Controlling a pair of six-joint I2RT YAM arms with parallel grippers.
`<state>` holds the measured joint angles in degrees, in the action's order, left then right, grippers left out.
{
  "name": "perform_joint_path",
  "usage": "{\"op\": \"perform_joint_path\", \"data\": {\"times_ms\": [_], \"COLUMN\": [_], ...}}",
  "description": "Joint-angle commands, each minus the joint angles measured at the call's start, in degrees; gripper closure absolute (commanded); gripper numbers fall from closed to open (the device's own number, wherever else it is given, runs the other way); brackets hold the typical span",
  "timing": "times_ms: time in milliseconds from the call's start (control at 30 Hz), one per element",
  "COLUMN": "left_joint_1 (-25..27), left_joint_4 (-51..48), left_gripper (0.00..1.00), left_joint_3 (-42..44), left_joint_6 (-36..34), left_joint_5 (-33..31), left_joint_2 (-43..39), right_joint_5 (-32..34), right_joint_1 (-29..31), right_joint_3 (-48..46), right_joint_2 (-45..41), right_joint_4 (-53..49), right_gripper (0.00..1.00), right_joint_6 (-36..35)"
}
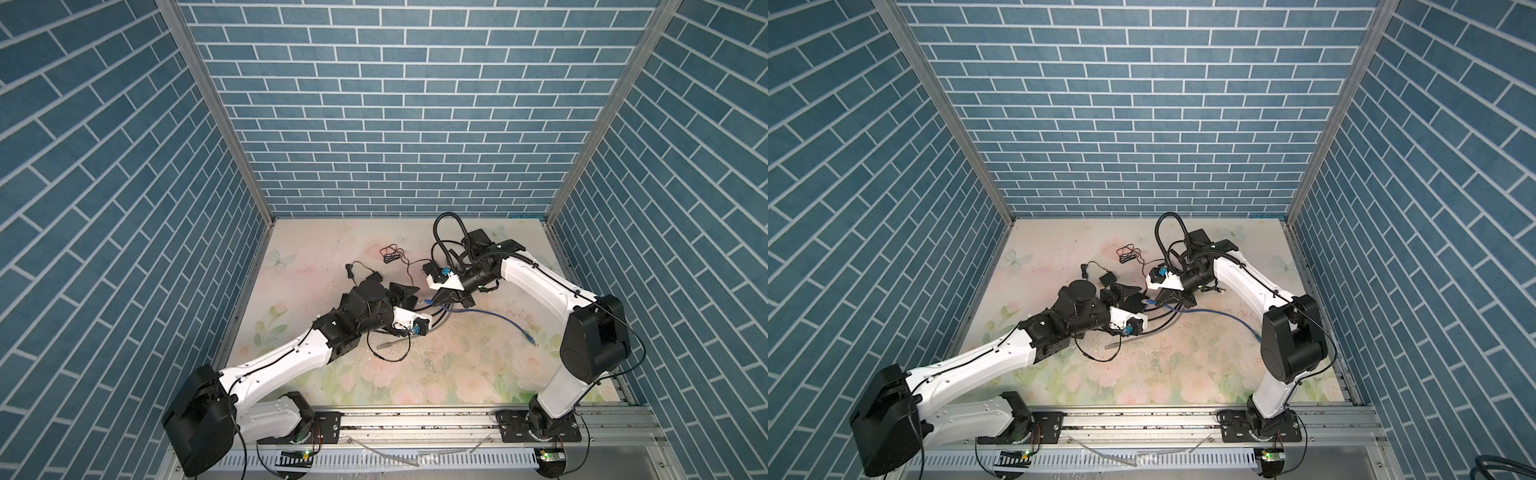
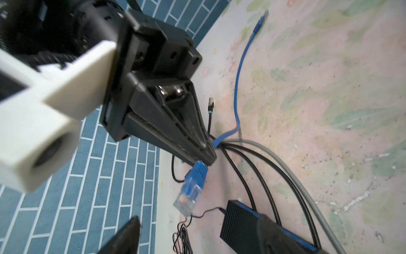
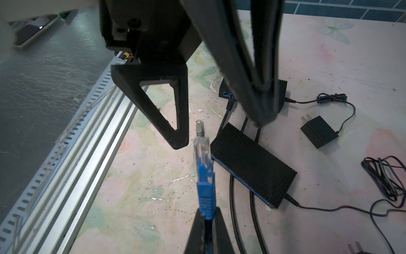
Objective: Insert the plug into the switch port
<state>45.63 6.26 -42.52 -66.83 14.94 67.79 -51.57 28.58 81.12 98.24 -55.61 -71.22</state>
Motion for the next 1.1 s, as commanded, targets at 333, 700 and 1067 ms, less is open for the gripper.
{"op": "perform_joint_path", "data": {"times_ms": [333,700,1067], "left_joint_1": [-0.2,-0.2,-0.1], "left_joint_4": [-4.3,-2.5,-3.3], "left_gripper": [0.47,0.52,0.72], "left_joint_3": [-4.4,-6.2,-8.0], "left_joint_6": [-5.3,-3.5,-4.4], "left_joint_5": [2.5,4.5,4.3], "left_joint_2": [3.3,5.1,7.5], "right_joint_5": [-1.2,-0.2,-0.9], "right_joint_1": [-0.1,0.0,0.0], "right_joint_3": [-0.4,-1.4,-2.0], "right_joint_2": [-1.8,-2.8,-2.9], "right_joint_4": [1.1,3.3,3.4], "right_gripper": [1.0,1.0,1.0], "right_joint_6": [-0.4,1.2,1.2]}}
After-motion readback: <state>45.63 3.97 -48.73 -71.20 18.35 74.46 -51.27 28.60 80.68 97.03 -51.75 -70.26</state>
